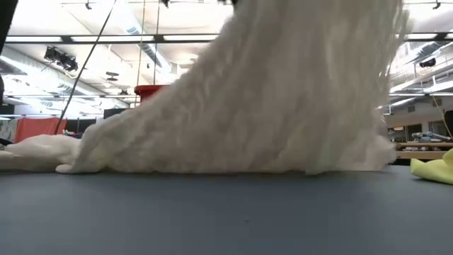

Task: Fold laundry
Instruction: Fold the white cloth

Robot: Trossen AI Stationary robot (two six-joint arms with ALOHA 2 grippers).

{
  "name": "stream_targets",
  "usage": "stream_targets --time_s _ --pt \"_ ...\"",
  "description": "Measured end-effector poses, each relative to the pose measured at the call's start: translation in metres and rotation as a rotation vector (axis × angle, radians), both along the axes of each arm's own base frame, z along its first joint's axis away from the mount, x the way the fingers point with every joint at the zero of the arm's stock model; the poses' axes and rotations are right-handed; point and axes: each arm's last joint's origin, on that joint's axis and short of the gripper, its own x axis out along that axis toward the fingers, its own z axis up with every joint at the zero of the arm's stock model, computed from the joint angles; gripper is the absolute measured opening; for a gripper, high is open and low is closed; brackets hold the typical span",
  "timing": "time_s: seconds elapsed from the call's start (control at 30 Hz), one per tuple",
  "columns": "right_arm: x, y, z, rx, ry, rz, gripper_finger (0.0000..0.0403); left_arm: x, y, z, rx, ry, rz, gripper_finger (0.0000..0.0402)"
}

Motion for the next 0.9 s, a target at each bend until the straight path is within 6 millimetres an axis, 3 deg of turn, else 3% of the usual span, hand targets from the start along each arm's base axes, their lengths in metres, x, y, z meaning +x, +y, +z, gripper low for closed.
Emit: stream_targets --time_s 0.1,0.27,0.57,0.7,0.9 --pt "-0.004 -0.016 0.003 0.009 0.069 -0.005 0.0005 -0.003 -0.01 0.0 0.001 0.006 -0.029 0.0014" --pt "-0.01 -0.025 0.0 0.14 0.086 -0.043 0.004 -0.002 -0.017 -0.024 0.018 0.147 0.041 0.0029" --pt "-0.009 -0.005 0.008 0.329 -0.016 0.001 0.0124 -0.001 -0.015 -0.022 -0.079 0.201 0.13 0.0088" --pt "-0.005 0.004 0.01 0.321 -0.056 0.005 0.0131 -0.003 -0.016 -0.016 -0.13 0.214 0.105 0.0111" --pt "0.024 0.02 -0.003 0.265 -0.18 0.092 0.0127 -0.004 -0.009 -0.021 -0.121 0.269 0.135 0.0125"
